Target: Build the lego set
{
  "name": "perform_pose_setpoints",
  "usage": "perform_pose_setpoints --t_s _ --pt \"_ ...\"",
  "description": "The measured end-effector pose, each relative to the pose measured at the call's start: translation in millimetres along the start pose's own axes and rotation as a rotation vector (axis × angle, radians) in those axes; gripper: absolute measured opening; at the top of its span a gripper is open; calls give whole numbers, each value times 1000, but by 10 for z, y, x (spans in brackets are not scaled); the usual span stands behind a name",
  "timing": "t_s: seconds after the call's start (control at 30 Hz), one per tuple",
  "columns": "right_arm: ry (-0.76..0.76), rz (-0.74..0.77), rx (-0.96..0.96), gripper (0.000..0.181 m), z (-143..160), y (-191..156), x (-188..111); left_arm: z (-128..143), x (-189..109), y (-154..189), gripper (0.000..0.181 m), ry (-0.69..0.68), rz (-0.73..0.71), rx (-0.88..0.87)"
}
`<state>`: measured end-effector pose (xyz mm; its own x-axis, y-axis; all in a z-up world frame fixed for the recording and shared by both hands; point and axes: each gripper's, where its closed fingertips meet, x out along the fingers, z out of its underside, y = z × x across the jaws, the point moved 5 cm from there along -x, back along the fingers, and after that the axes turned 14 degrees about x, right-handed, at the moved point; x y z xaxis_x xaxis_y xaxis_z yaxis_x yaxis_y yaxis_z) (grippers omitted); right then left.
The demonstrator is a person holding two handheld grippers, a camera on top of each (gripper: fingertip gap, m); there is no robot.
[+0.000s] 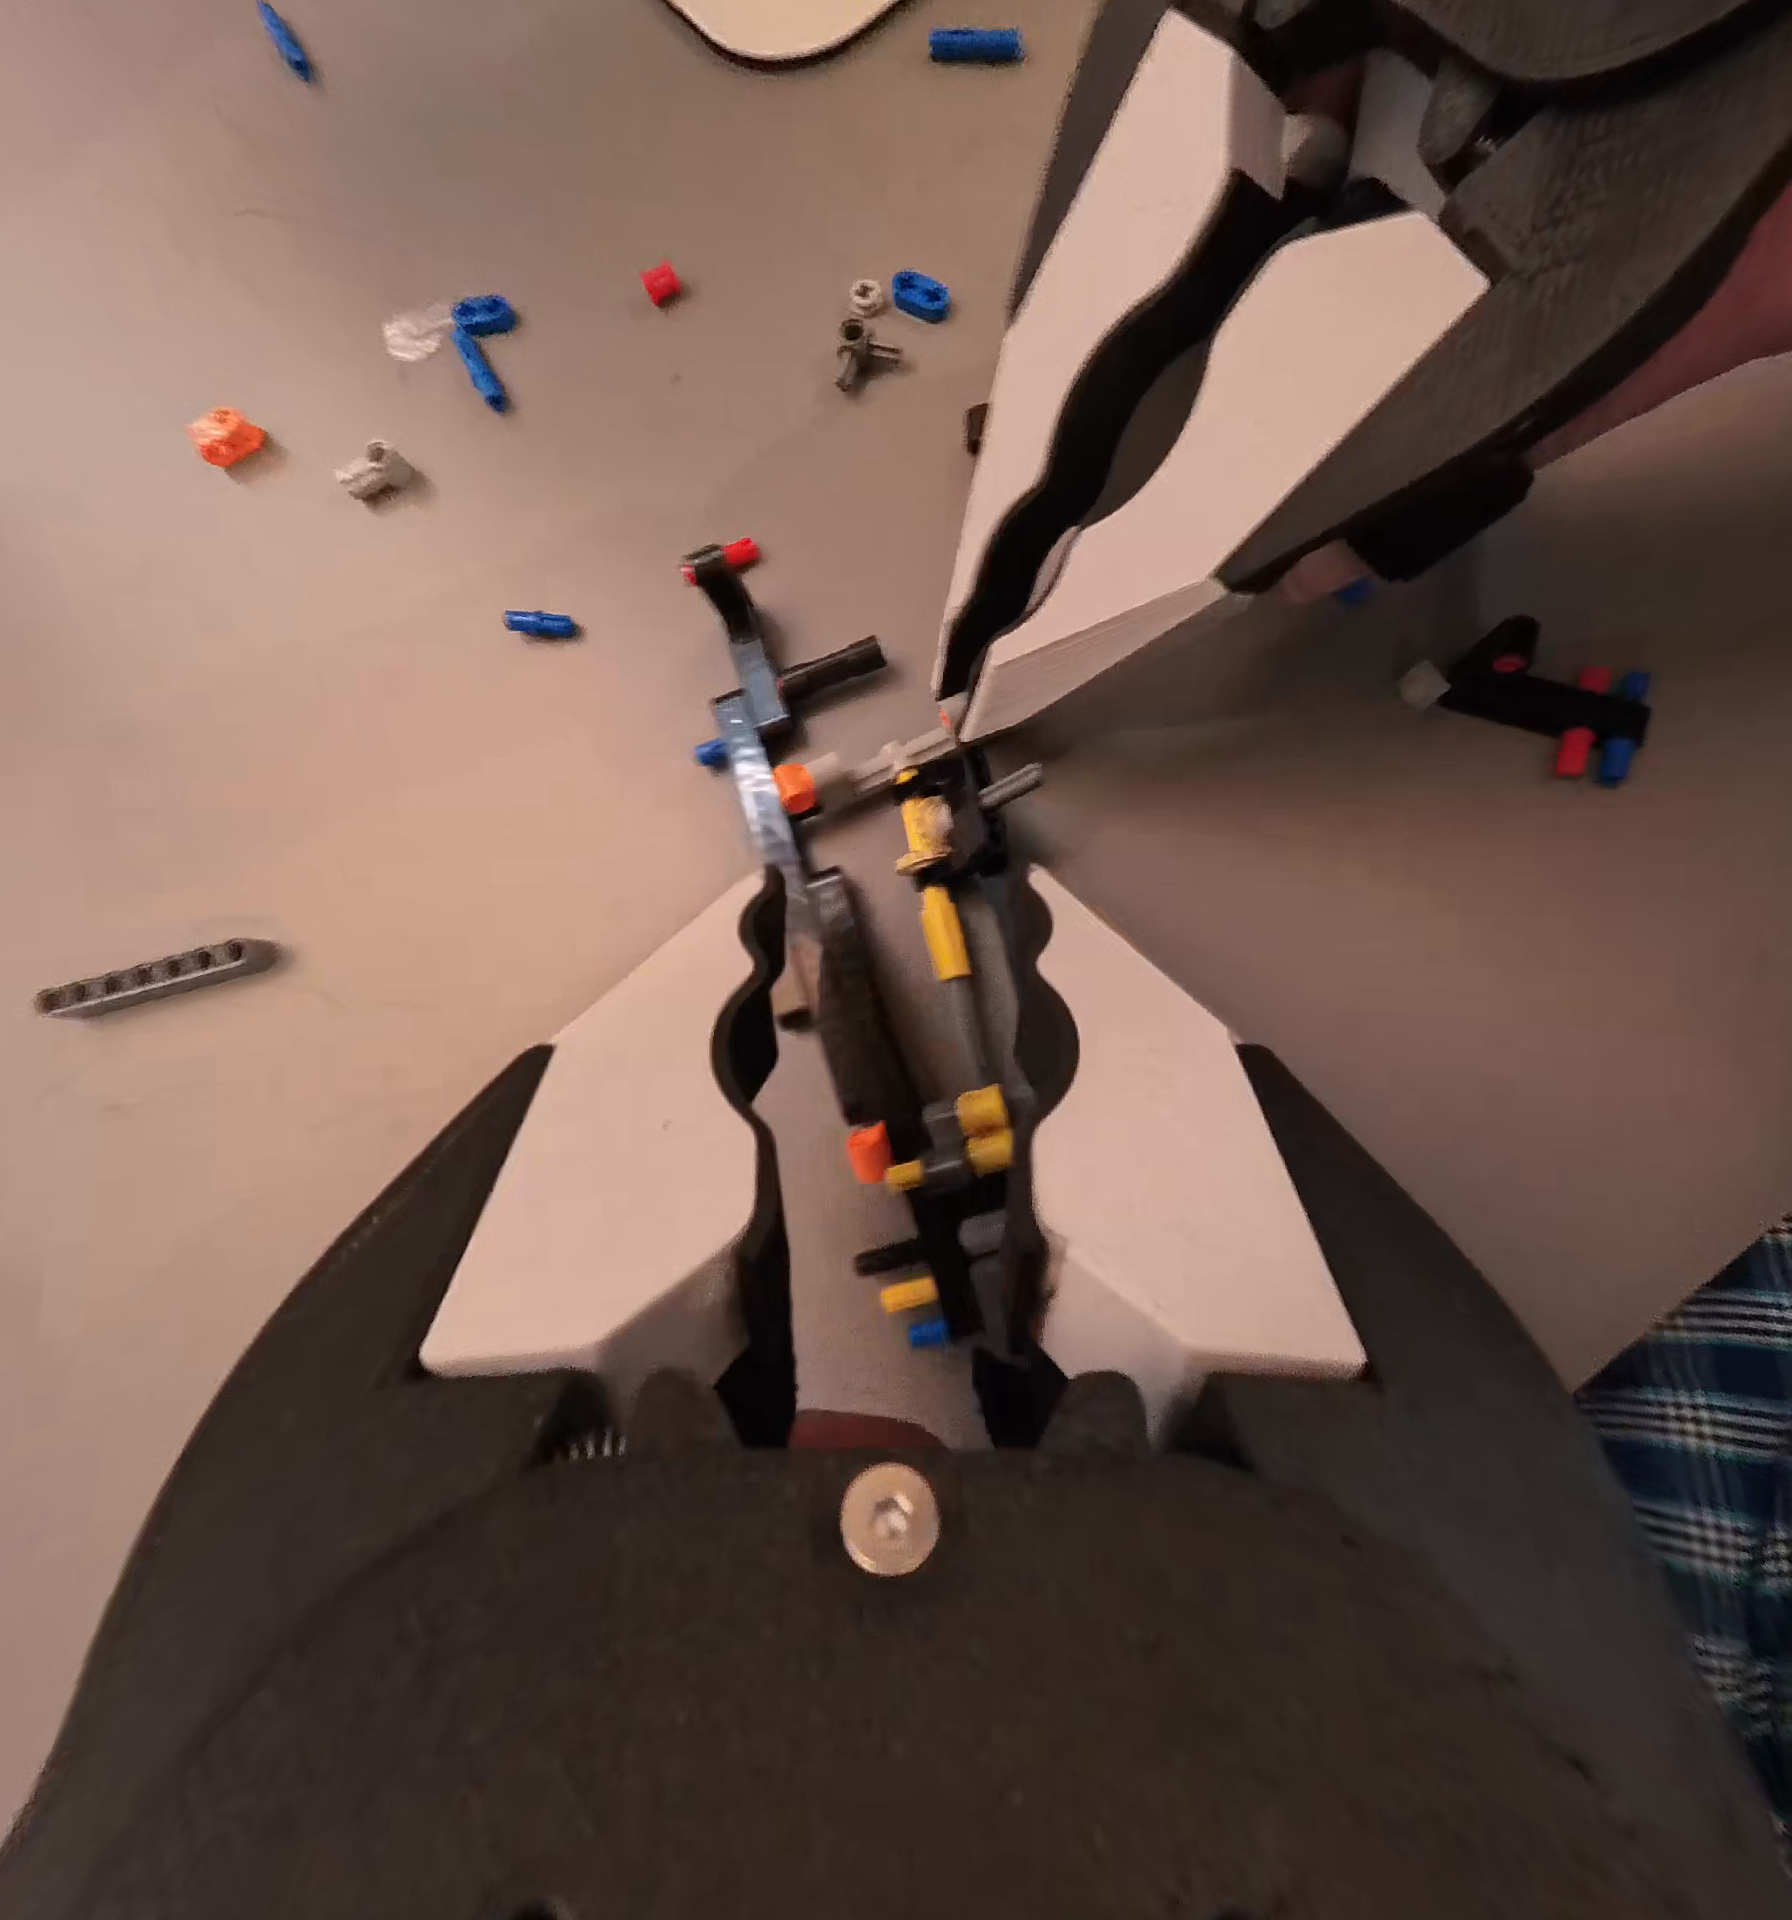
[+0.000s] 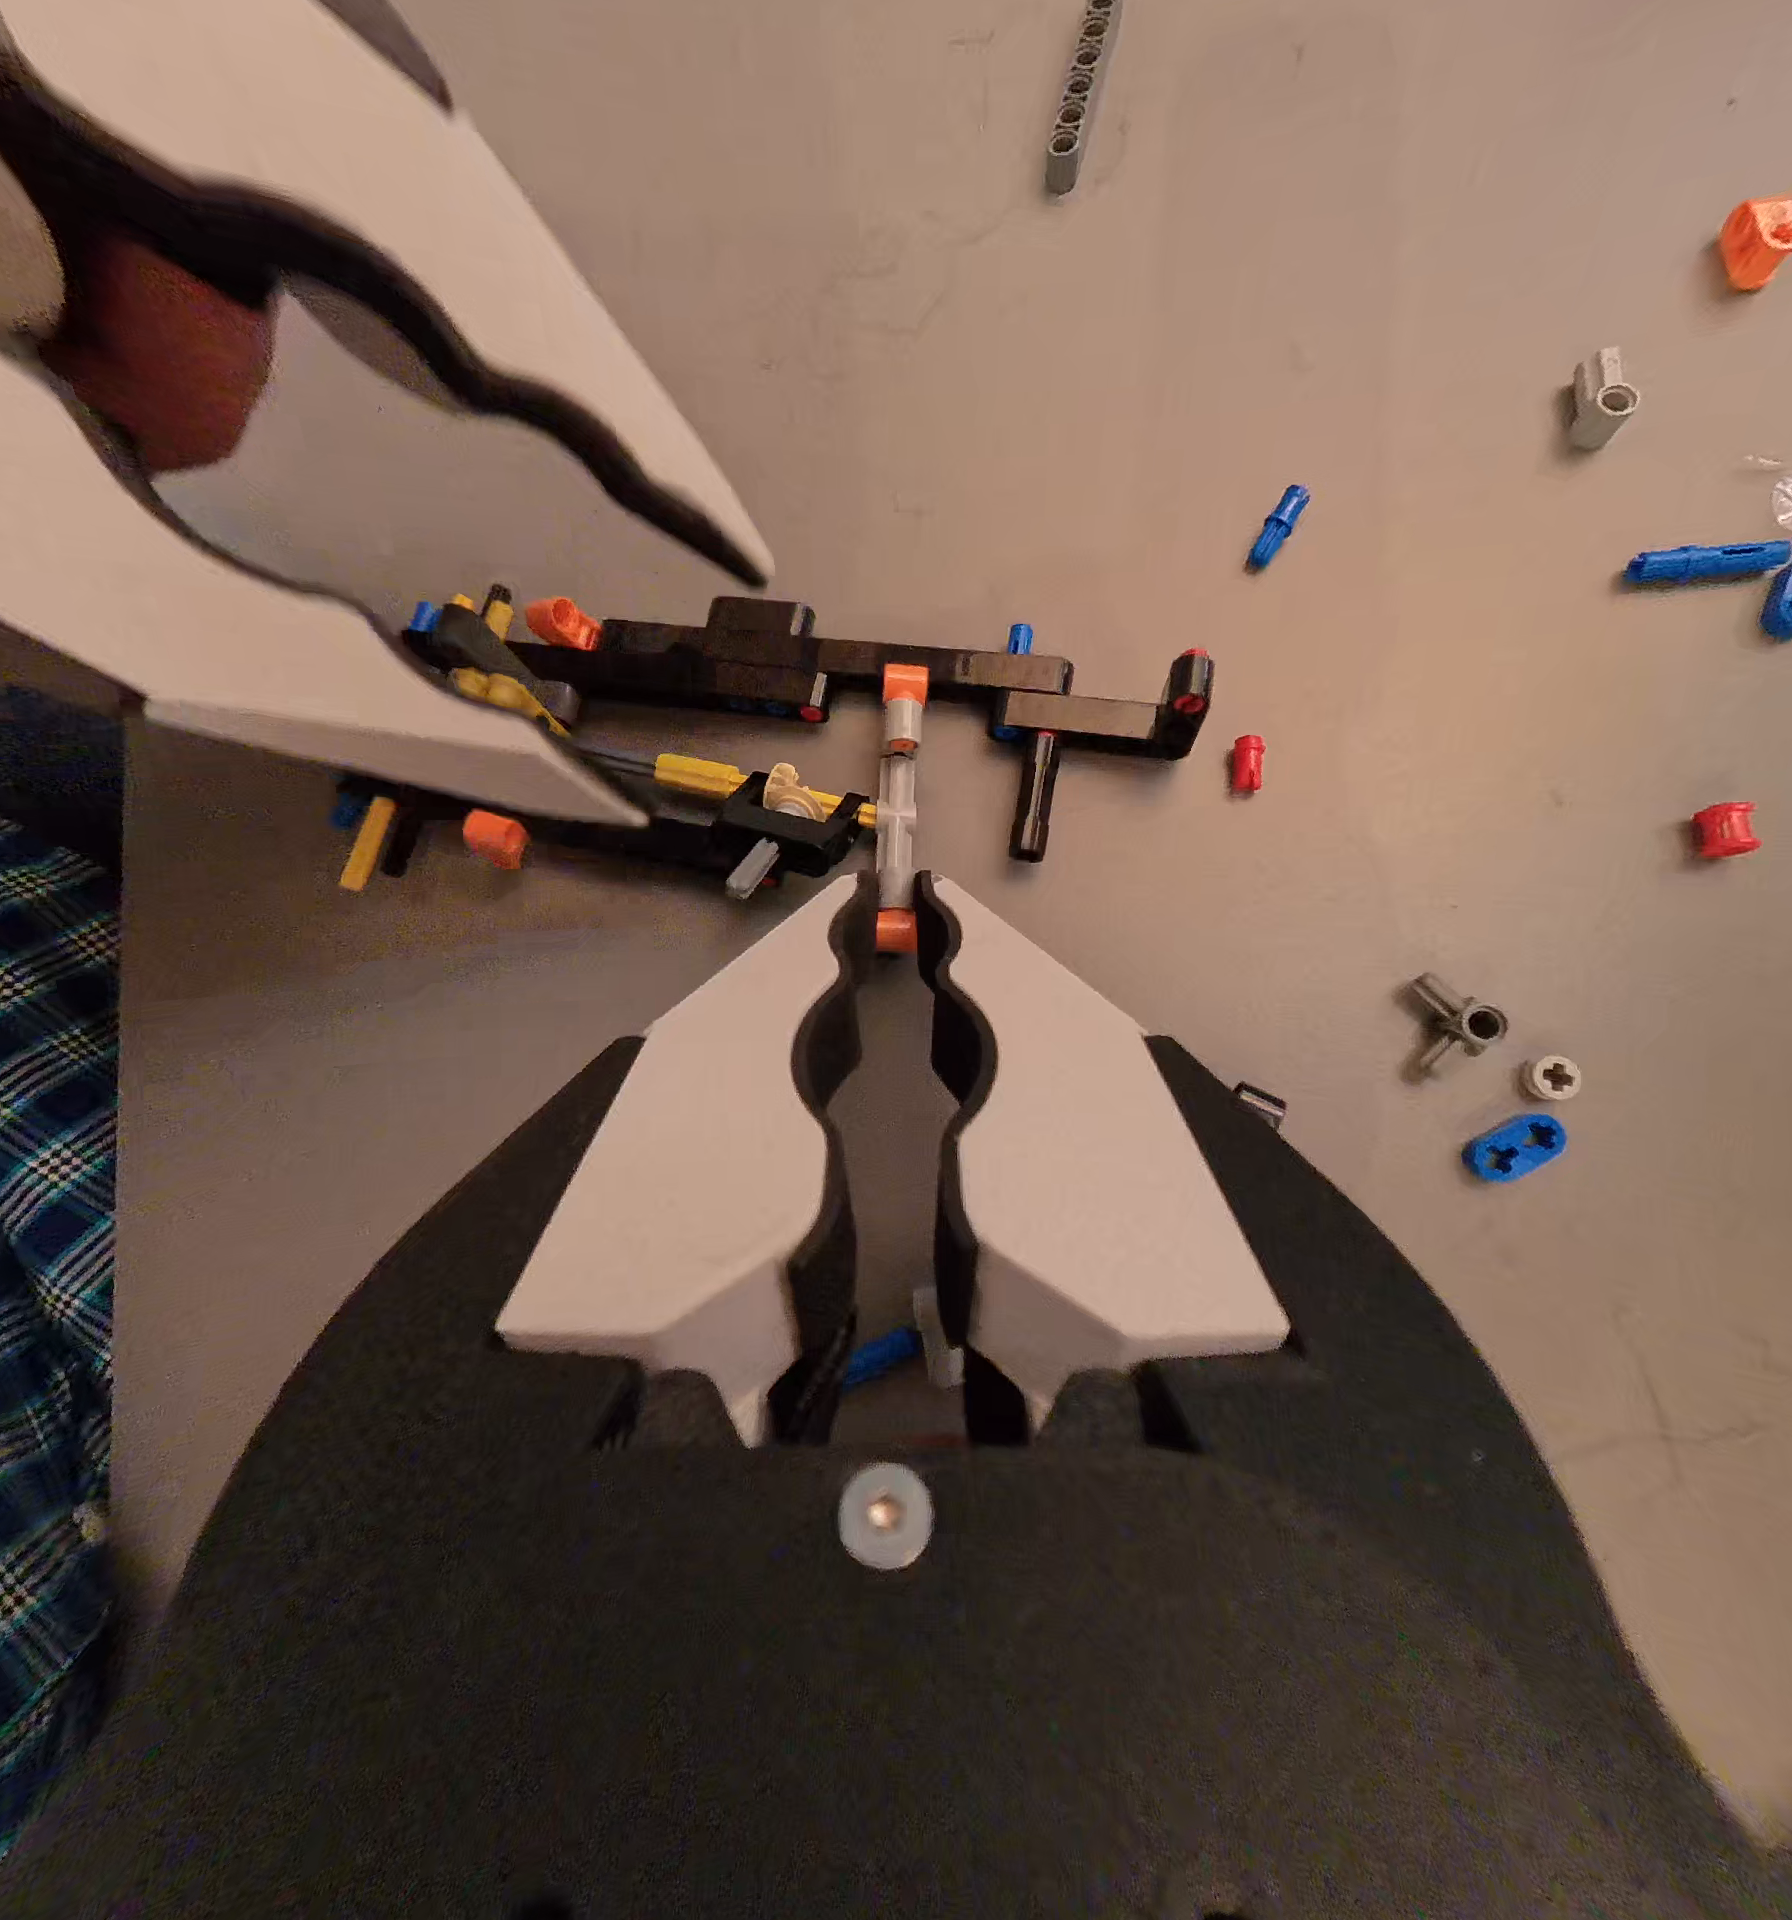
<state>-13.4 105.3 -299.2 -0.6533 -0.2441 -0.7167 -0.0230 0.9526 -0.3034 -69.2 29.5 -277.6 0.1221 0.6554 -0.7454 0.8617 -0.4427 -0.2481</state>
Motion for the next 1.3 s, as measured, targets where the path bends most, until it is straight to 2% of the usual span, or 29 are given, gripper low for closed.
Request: perform_pose_setpoints --t_s 0.1,0.17,0.33,0.7,0.87,1.03,1.23,1.3 --pt "2 -1 15 5 -1 3 2 59 -39 -170 43 -8 -12 -6" --pt "0 2 21 5 -3 1 2 120 9 -208 39 -35 31 7" --pt "-4 16 20 5 -2 -5 0 172 154 -175 32 -53 107 36" --pt "0 17 -7 7 10 -38 -23 187 190 -129 19 -62 111 15" --pt "-4 -22 -12 18 43 -53 -40 185 205 -112 18 -69 104 14" --pt "0 -123 4 55 48 -107 -35 188 207 -114 18 -65 108 5" --pt "-5 -89 -43 46 36 -186 60 191 213 -113 18 -62 112 -2" --pt "-10 -59 -65 35 33 -186 74 203 213 -108 18 -64 115 -7"
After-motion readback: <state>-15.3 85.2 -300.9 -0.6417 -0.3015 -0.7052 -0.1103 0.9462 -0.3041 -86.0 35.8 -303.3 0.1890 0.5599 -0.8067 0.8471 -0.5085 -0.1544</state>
